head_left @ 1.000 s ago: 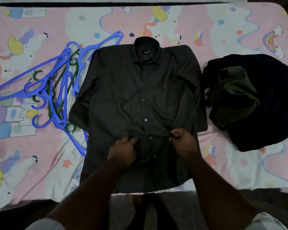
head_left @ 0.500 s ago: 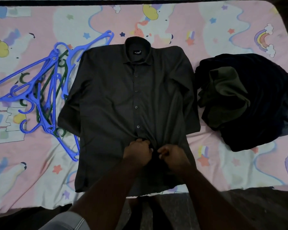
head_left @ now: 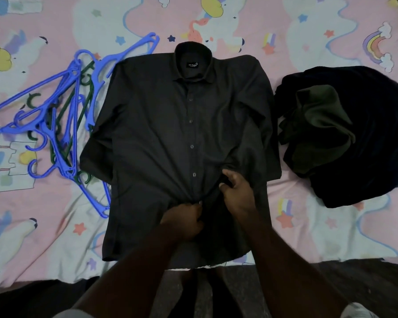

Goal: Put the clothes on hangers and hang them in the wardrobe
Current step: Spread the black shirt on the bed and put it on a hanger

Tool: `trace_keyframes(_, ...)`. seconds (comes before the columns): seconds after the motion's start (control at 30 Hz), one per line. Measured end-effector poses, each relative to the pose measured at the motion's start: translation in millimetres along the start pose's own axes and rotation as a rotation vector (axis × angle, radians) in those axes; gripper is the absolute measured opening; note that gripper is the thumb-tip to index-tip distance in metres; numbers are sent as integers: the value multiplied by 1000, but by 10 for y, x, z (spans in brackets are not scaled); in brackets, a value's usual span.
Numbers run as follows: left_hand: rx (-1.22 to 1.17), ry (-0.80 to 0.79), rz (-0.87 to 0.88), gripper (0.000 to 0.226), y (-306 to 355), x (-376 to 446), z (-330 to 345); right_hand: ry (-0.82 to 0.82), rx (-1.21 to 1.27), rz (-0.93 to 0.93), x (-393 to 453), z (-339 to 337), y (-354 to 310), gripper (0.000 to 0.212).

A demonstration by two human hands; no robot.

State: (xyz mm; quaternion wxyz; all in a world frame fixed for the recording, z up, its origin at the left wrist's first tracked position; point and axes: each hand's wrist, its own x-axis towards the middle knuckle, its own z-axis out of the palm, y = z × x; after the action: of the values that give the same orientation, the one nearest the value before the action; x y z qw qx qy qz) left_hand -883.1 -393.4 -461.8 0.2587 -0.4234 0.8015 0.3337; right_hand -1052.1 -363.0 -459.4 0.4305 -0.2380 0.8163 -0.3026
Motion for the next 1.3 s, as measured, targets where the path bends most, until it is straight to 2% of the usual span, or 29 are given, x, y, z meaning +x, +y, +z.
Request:
trace_keyframes(0.1, -13, -113, 38, 32, -63, -77, -4, -37, -152, -36, -56, 68, -33, 26)
trace_keyframes(0.17, -154, -72, -34, 39, -77, -68, -79, -87, -275, -46, -15, 103, -77, 28)
trace_keyframes(0.23, -288, 164, -103, 42, -140, -10, -193, -65, -313, -81, 57, 106, -160, 33)
trace_keyframes(0.3, -277, 464, -76, 38, -255, 110, -329, -20, -355, -172, 102, 103, -271, 33)
trace_keyframes(0.37, -152, 543, -51, 34, -339, 213, -482, -52, -449, -274, 120, 130, -367, 31)
trace_keyframes(0.53, -27, 270, -147, 45, -453, 332, -602, -257, -732, -242, 298, 254, -439, 38)
trace_keyframes(0.63, 7, 201, -138, 53, -555, 339, -562, -294, -746, -245, 315, 301, -419, 71)
trace_keyframes(0.7, -13, 200, -125, 58, -579, 356, -553, -306, -754, -231, 295, 318, -422, 81)
trace_keyframes(0.87, -177, 189, -144, 76, -615, 445, -634, -275, -759, -262, 372, 326, -526, 57)
trace_keyframes(0.97, -190, 171, -156, 78, -644, 516, -741, -259, -849, -292, 522, 323, -631, 45)
trace_keyframes(1.03, -206, 152, -170, 82, -662, 564, -787, -265, -820, -288, 637, 320, -680, 52)
trace_keyframes(1.1, -238, 144, -206, 91, -683, 608, -822, -303, -788, -250, 706, 299, -715, 73)
trace_keyframes(1.17, -282, 138, -248, 99, -710, 642, -878, -326, -775, -223, 727, 291, -723, 85)
trace_keyframes(1.23, -297, 149, -256, 98, -728, 677, -936, -320, -774, -243, 749, 269, -746, 78)
trace_keyframes(1.3, -295, 274, -241, 84, -740, 656, -936, -275, -755, -323, 783, 248, -771, 58)
